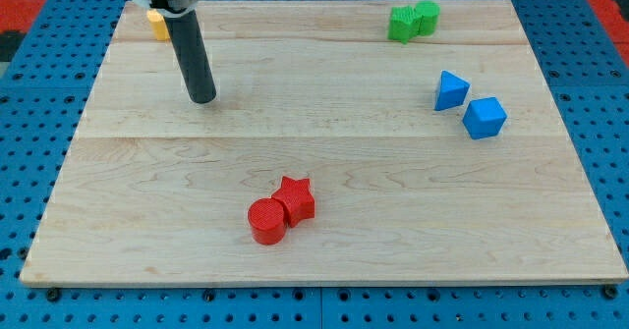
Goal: Point your arm at the top left
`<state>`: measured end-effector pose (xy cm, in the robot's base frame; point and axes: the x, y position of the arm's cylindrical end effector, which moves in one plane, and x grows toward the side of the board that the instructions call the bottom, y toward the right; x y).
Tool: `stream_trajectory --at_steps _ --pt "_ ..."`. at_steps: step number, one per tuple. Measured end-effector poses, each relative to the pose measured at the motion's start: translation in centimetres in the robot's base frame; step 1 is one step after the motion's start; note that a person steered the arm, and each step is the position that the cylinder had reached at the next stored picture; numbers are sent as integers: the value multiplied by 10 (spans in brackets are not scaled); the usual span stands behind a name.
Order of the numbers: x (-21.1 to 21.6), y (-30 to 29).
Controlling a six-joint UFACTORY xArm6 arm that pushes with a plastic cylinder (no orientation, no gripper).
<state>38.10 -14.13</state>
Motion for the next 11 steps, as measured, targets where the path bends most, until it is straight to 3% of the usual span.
stream_trajectory --at_steps 4,7,8,9,10,11 --pt "-10 1" --pt "14 -3" --pt "-23 -98" --pt "-60 -144" --pt "-150 -155" --pt "-190 -151"
